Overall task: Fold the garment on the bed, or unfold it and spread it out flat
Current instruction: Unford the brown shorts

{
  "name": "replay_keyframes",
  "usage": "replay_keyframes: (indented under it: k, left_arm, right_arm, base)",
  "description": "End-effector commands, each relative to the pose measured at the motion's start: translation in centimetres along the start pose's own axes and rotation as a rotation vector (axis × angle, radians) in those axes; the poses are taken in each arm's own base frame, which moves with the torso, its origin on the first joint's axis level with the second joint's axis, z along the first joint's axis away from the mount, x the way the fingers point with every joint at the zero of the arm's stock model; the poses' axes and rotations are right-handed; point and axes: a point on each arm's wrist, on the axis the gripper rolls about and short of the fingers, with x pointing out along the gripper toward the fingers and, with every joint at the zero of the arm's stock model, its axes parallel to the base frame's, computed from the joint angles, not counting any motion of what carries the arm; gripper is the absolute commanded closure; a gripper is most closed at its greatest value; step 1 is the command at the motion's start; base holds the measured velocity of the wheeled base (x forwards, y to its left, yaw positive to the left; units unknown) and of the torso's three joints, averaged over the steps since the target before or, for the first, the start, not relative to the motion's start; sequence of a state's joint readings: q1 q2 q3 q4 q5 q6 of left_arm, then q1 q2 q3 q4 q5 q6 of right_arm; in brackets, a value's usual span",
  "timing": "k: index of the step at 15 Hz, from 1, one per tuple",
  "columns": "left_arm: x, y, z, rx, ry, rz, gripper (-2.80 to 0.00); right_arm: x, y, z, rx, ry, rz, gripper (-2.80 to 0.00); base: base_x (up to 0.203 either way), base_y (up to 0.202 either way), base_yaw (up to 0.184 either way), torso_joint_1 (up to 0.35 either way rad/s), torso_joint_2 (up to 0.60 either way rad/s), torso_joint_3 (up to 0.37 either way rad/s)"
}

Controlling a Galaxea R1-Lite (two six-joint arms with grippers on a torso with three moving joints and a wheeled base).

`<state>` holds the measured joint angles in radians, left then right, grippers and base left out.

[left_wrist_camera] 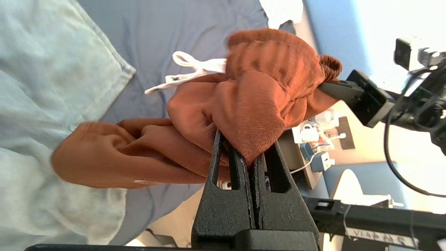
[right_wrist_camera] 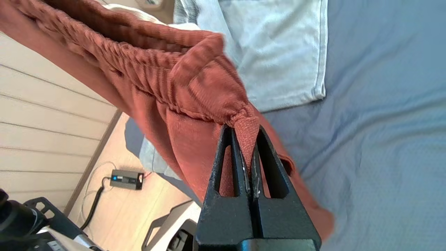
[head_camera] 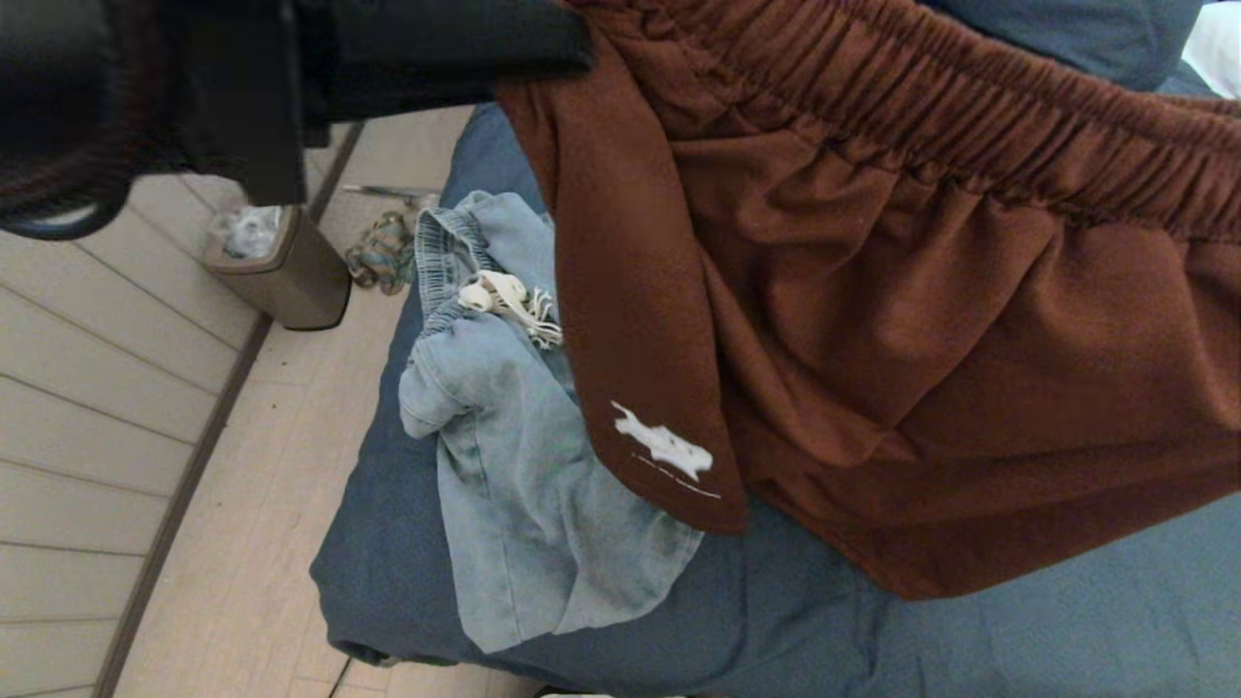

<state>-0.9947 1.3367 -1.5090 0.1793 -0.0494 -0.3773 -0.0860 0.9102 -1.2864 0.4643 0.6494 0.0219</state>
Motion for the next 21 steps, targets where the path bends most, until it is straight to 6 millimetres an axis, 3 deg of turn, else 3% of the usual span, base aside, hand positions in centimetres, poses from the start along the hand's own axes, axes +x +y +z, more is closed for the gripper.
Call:
replay_keyframes:
  k: [1,5,9,12,16,19,21]
  left_arm:
    - [-3.0,-0.6,1.3,0.009,-0.057,-0.022,0.0]
    - [-4.9,-1.1,1.6,0.013,-0.064,-0.05,0.0]
    - [-3.1,-1.3,0.6,0.019,0.022,-0.094,0.0]
    - [1.7,-1.1,-0.8,0.0,0.142,-0.155,0.0]
    - [10.0,-1.2,-1.2,-0.062,0.228,-0.238,0.0]
    - [17.0,0.4,-4.3,-0.072,0.287,-0.26,0.0]
    - [19.5,2.4,-5.4,-0.07,0.28,-0.237,0.0]
  right_arm:
    - [-1.4,1.1,0.3,-0.021,-0.027,0.005,0.0]
    - [-2.3,1.8,0.3,-0.023,-0.028,0.028,0.0]
    - [-1.3,1.0,-0.5,0.042,0.057,0.007,0.0]
    - [1.6,-1.3,-0.9,0.128,0.169,-0.06,0.0]
    - [6.8,-5.7,-2.0,0.202,0.333,-0.258,0.0]
    - [9.6,-9.2,-2.7,0.271,0.409,-0.349,0.0]
    - [10.6,-12.0,-3.6,0.32,0.443,-0.417,0.0]
  base:
    - [0.0,0.0,0.0,0.0,0.0,0.0]
    - [0.0,0.0,0.0,0.0,0.0,0.0]
    - [0.0,0.0,0.0,0.0,0.0,0.0]
    - [0.0,0.0,0.0,0.0,0.0,0.0]
    - [0.0,0.0,0.0,0.0,0.0,0.0]
    - [0.0,0.0,0.0,0.0,0.0,0.0]
    - [0.0,0.0,0.0,0.0,0.0,0.0]
